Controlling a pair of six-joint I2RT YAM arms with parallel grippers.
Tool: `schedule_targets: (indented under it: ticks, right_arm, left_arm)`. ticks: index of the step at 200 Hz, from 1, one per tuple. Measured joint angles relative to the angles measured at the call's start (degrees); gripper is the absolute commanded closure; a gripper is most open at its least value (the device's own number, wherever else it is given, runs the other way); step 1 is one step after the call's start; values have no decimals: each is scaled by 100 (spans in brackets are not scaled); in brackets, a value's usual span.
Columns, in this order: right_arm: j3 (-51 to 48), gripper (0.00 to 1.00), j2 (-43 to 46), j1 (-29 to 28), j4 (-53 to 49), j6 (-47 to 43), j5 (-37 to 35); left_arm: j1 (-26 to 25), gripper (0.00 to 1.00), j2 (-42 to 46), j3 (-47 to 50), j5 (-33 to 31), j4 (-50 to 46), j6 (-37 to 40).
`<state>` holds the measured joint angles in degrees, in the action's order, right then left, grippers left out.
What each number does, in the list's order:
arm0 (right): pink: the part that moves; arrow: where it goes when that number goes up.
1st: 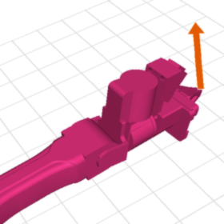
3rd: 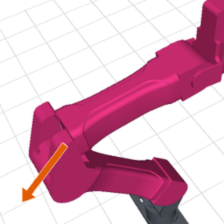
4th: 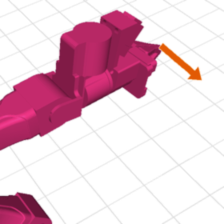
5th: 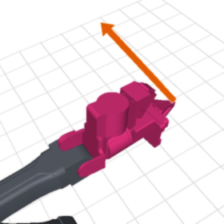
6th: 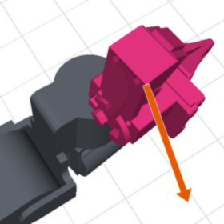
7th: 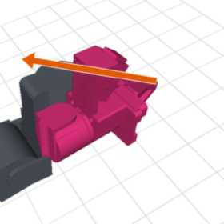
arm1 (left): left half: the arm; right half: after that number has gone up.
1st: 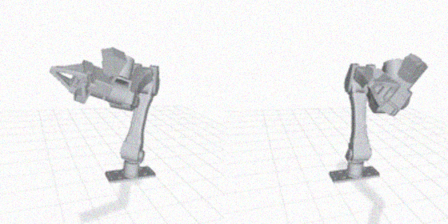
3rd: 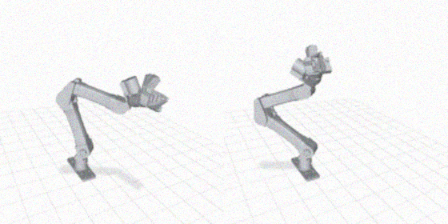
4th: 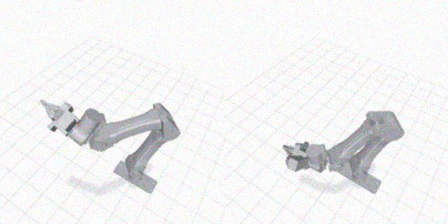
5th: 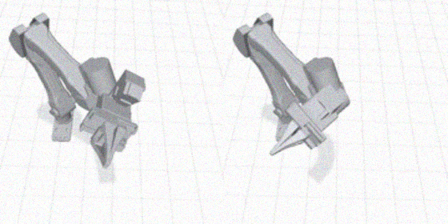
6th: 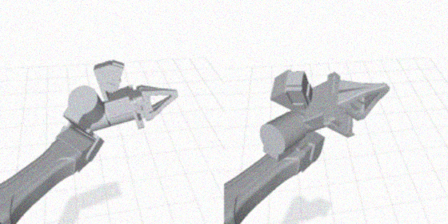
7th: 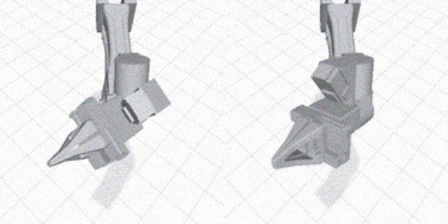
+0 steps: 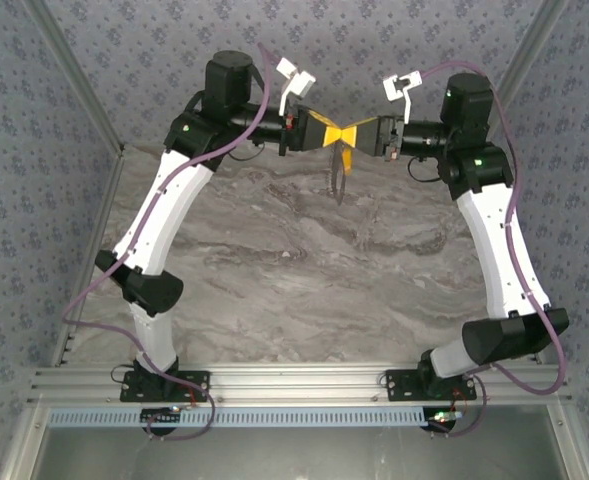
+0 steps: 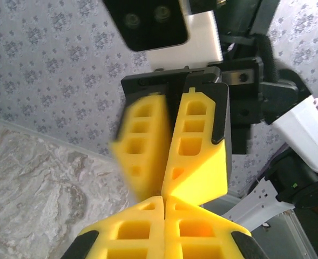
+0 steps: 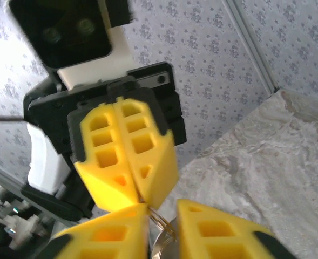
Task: Put the keys on the keyring
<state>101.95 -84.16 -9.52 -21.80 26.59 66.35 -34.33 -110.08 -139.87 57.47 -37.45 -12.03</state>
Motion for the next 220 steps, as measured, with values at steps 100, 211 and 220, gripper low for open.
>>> schedule_targets:
  ticks: [100, 211, 220]
  right_arm:
    - [-1714, 49, 640, 662, 3305, 2496, -317]
    - [-1764, 63, 763, -256, 3536, 2516, -603]
    - [-1757, 74, 750, -313, 3521, 2527, -627]
  left_arm:
    - [-245, 100, 914, 1329, -780, 1519, -435]
    - [-245, 100, 1445, 2424, -1405, 2977, -973]
    - [-245, 100, 1480, 2511, -1458, 3027, -997]
